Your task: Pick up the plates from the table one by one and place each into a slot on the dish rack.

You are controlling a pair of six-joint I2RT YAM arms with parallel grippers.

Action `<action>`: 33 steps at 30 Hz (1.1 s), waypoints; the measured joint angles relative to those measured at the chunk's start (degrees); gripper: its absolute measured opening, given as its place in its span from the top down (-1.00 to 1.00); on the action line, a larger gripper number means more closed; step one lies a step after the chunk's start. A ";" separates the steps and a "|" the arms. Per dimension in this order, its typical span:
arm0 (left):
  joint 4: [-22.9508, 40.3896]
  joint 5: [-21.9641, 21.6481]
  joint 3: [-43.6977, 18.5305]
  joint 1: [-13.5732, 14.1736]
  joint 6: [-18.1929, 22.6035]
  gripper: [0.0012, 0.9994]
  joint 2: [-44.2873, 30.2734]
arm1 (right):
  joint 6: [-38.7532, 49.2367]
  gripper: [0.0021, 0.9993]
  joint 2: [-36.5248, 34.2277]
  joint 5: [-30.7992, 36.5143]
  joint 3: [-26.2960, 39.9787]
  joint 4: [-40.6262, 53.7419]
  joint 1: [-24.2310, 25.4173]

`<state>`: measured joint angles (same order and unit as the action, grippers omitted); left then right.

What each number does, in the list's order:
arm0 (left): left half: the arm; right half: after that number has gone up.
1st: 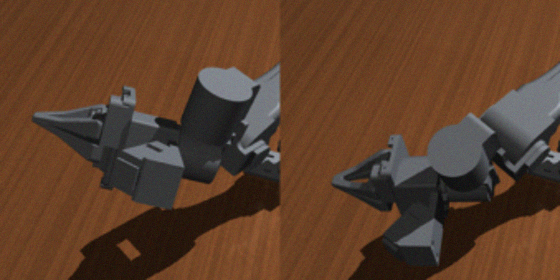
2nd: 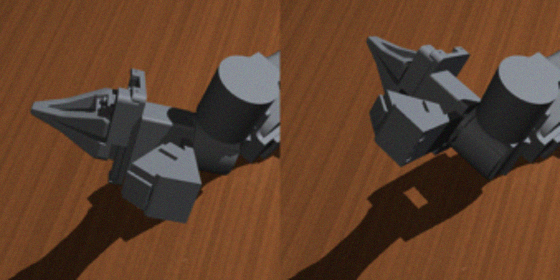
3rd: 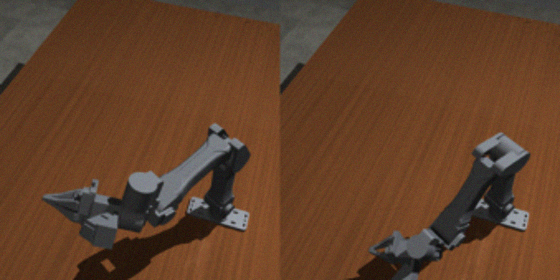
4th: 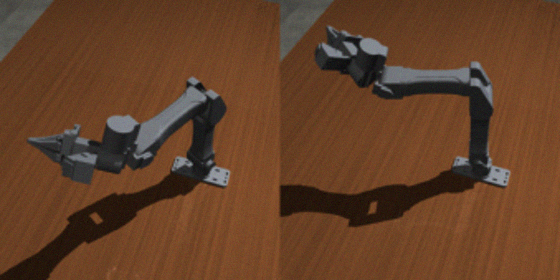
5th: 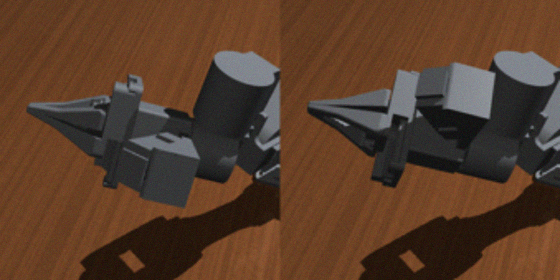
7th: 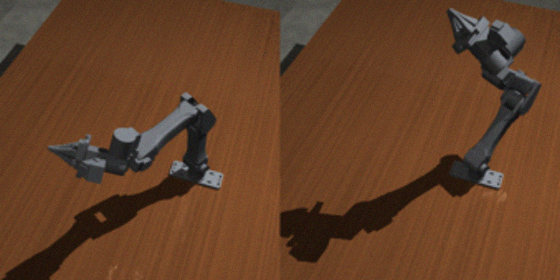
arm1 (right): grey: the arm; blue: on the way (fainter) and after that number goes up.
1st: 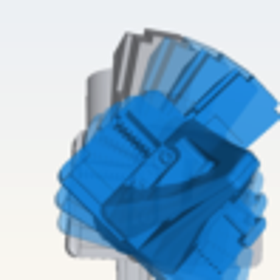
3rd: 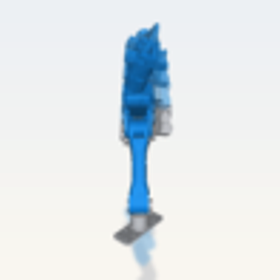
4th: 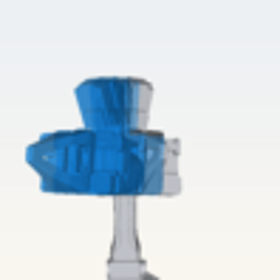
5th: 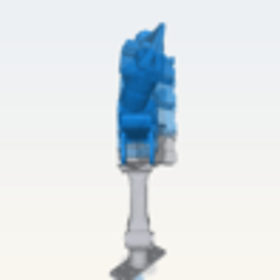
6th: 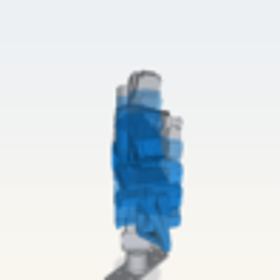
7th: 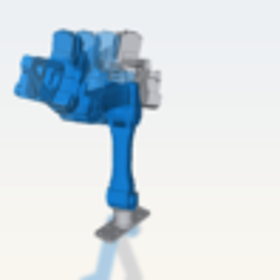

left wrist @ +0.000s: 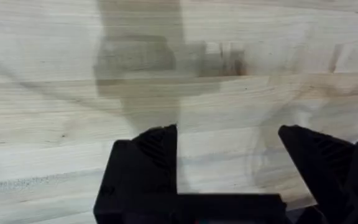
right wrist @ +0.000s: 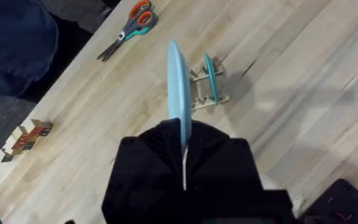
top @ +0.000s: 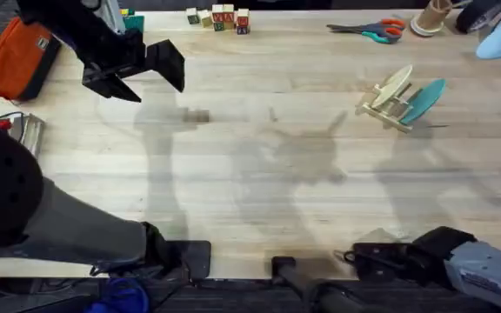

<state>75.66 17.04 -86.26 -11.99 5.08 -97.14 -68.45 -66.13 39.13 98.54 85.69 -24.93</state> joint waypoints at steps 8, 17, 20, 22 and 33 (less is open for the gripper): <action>-0.02 0.00 0.00 0.00 0.00 -0.99 0.00 | -0.20 0.94 0.00 -0.27 0.00 0.10 0.00; 0.00 0.00 0.00 0.00 0.00 -0.99 0.00 | -0.20 0.94 -1.08 -0.46 0.07 3.07 1.47; -0.02 0.00 0.00 0.00 0.00 -0.99 0.00 | 0.44 0.94 -3.64 -1.29 0.13 3.52 3.72; 0.00 0.02 0.00 0.00 0.00 -0.99 0.01 | 1.27 0.94 -6.35 -2.04 0.15 3.46 5.33; -0.02 0.00 0.00 0.00 0.00 -0.99 0.00 | 8.67 0.94 -14.67 -8.83 0.13 -1.77 13.29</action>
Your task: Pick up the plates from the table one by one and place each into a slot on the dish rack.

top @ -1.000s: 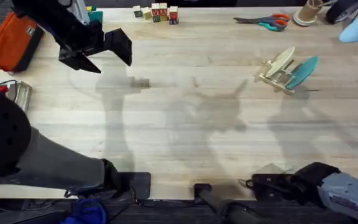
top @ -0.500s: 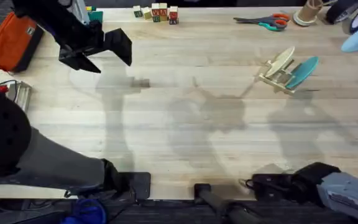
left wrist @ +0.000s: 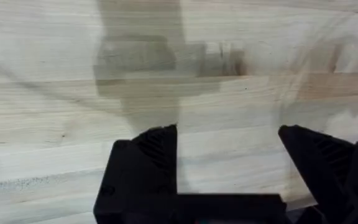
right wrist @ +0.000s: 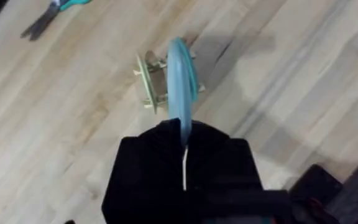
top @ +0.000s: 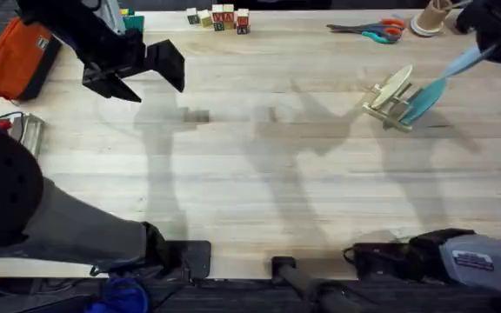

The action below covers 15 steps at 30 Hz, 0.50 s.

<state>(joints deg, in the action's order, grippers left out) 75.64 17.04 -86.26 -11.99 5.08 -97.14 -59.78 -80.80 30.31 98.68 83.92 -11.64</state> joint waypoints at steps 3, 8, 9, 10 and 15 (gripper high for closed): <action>0.02 0.00 0.00 0.00 0.00 -0.99 0.00 | 2.71 0.94 -0.08 -2.86 0.02 -2.57 2.87; 0.02 0.00 0.00 0.00 0.00 -0.99 0.00 | 5.78 0.94 -0.07 -6.63 0.01 -3.02 7.05; 0.00 0.00 0.00 0.00 0.00 -0.99 0.00 | 6.26 0.94 -0.08 -7.32 0.00 -3.02 7.76; 0.01 0.00 0.00 0.00 0.00 -0.99 0.00 | 6.81 0.94 -0.06 -8.02 0.00 -3.05 8.56; 0.02 0.00 0.00 0.00 0.00 -0.99 0.02 | 9.35 0.94 -0.39 -11.06 0.02 -3.15 12.11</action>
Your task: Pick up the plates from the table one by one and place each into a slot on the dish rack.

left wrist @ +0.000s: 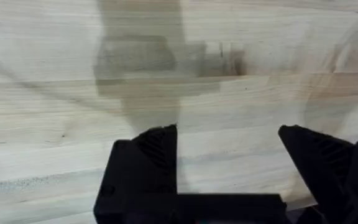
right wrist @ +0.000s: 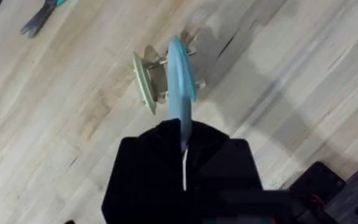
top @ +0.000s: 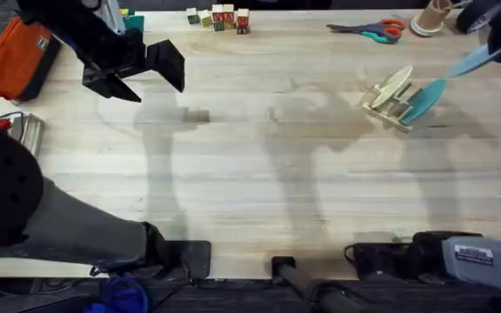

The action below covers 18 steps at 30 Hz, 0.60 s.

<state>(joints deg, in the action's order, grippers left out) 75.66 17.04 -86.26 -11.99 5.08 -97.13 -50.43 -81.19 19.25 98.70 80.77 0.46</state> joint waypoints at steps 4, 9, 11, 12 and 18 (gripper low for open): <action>-0.02 0.00 0.00 0.00 0.00 -0.99 -0.02 | 1.66 0.94 -1.35 -2.07 0.00 -1.02 2.31; -0.02 0.00 0.00 0.00 0.00 -0.99 -0.01 | 3.64 0.94 -4.40 -4.52 0.00 -2.99 4.34; 0.00 0.00 0.00 0.00 0.00 -0.99 -0.02 | 4.46 0.94 -5.65 -5.13 0.00 -3.95 4.77; 0.00 0.00 0.00 0.00 0.00 -0.99 -0.02 | 4.90 0.94 -6.19 -5.32 0.00 -4.58 4.90; -0.01 0.00 0.00 0.00 0.00 -0.99 0.00 | 9.69 0.94 -9.20 -6.29 0.00 -8.92 5.03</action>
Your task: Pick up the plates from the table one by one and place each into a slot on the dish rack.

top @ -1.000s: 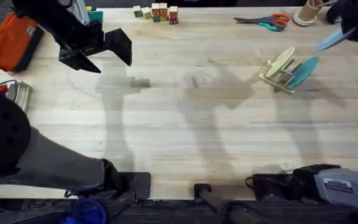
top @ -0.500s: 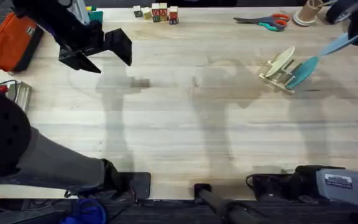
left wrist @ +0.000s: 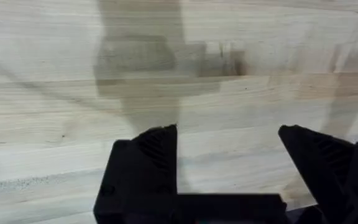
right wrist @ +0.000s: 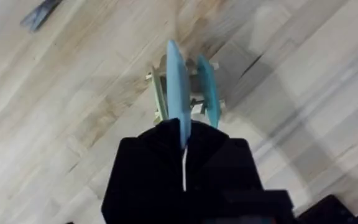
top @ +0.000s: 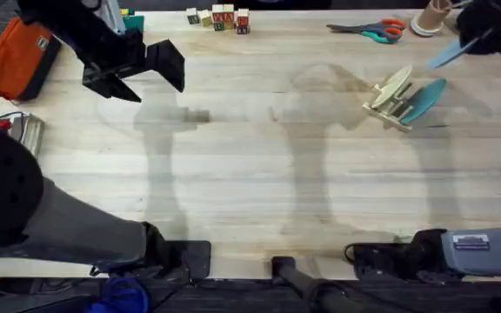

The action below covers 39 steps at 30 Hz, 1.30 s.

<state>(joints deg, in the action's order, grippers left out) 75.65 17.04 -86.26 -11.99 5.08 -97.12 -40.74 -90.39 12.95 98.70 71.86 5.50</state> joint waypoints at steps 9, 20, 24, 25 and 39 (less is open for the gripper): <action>0.00 0.00 0.00 0.00 0.00 -0.99 -0.01 | 5.79 0.95 -3.10 -0.61 0.00 -0.22 0.00; -0.01 0.00 0.00 0.00 0.00 -0.99 -0.01 | 14.46 0.94 -3.24 -0.79 0.00 2.46 0.00; -0.01 0.00 0.00 0.00 0.00 -0.99 0.00 | 16.30 0.95 -3.24 -0.74 0.00 3.36 0.00; -0.01 0.00 0.00 0.00 0.00 -0.99 -0.02 | 16.68 0.95 -3.24 -0.72 0.00 3.59 0.00; -0.01 0.00 0.00 0.00 0.00 -0.99 -0.01 | 18.79 0.94 -3.22 -0.53 0.00 4.65 0.00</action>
<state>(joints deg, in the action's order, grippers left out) 75.64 17.04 -86.26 -11.99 5.08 -97.13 -21.96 -93.61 12.43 98.70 76.51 5.50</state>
